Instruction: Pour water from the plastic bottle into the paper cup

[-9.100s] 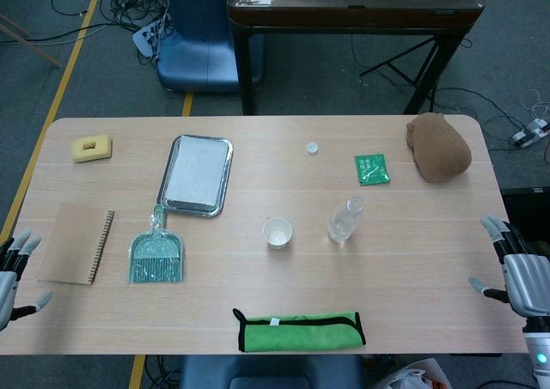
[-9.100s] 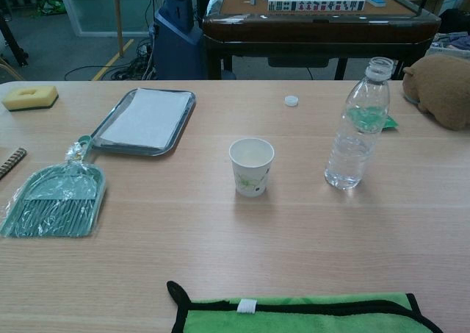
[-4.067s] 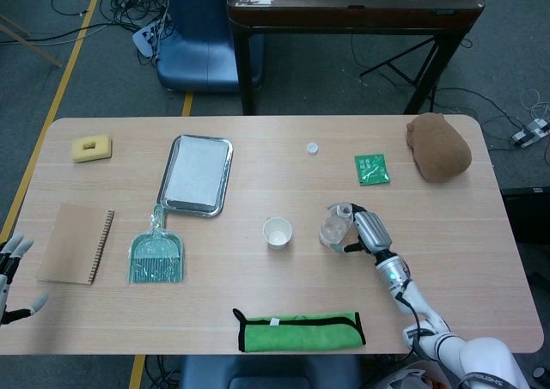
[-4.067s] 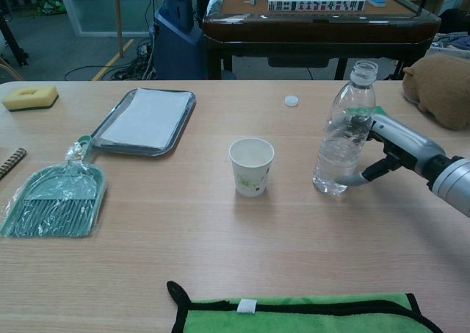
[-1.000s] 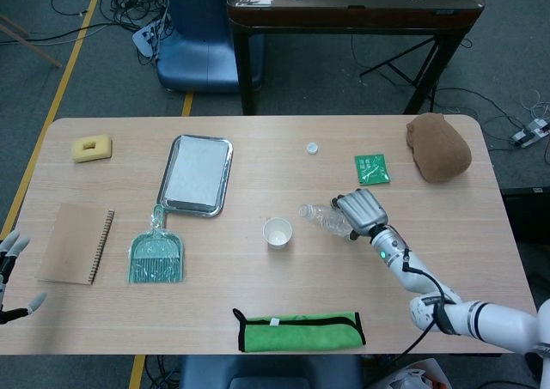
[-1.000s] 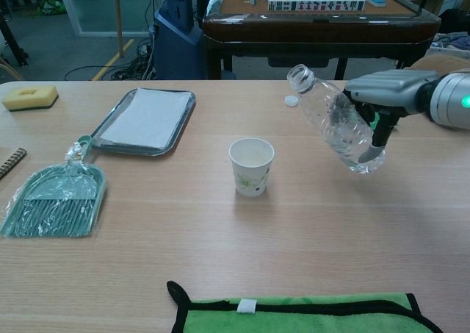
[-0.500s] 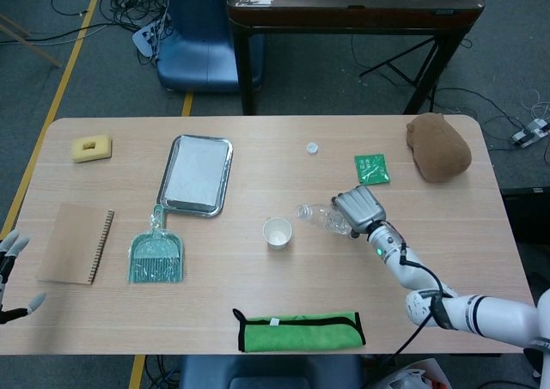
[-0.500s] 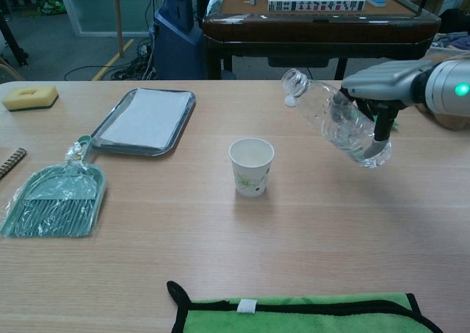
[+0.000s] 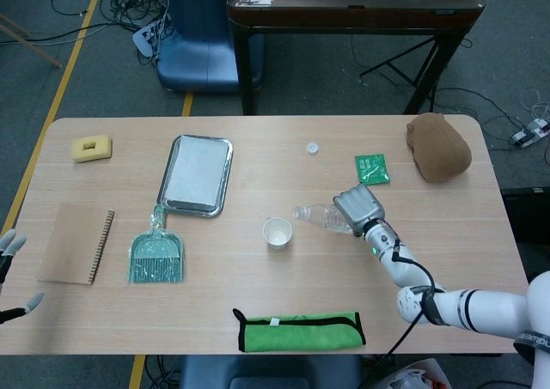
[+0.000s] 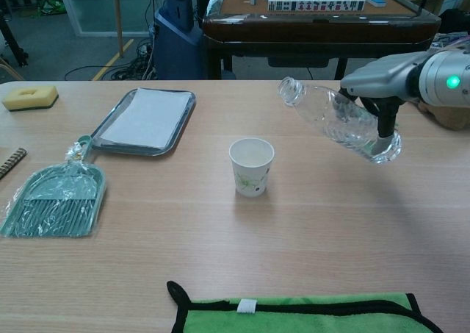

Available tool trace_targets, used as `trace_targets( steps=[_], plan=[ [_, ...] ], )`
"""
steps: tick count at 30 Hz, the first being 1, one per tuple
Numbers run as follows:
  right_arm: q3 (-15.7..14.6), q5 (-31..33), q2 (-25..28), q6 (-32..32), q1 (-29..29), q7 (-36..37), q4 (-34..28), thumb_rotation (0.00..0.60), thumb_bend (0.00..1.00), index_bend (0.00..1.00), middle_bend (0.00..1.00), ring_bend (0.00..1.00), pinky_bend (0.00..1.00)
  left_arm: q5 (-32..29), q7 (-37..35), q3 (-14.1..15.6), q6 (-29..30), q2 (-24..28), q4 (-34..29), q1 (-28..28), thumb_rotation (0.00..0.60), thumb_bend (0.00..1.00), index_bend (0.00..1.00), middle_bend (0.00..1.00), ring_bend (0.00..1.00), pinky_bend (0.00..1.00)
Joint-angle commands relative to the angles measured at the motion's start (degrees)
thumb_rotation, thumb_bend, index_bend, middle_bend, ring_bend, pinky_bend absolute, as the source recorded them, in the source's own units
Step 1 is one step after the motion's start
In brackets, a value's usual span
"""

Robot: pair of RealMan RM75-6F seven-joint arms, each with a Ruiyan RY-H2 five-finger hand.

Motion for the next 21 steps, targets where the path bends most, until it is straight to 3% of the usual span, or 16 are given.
trace_targets(
  steps=[1,21],
  plan=[
    [-1.02,1.65,0.00,0.70,1.19,-1.59,-0.43,0.600,0.23,0.61,0.63,0.50,0.44,0.01,0.02,-0.01,0.06,0.04,-0.04,0.02,0.600,0.15,0.00,0.00,0.04,0.35],
    [-3.81,10.84,-1.57,3.44,7.39,-8.40,-1.69,0.600,0.24,0.62,0.63,0.51,0.44,-0.38,-0.18,-0.19,0.06,0.49,-0.23,0.15,0.600,0.15,0.00,0.00,0.04,0.35]
  ],
)
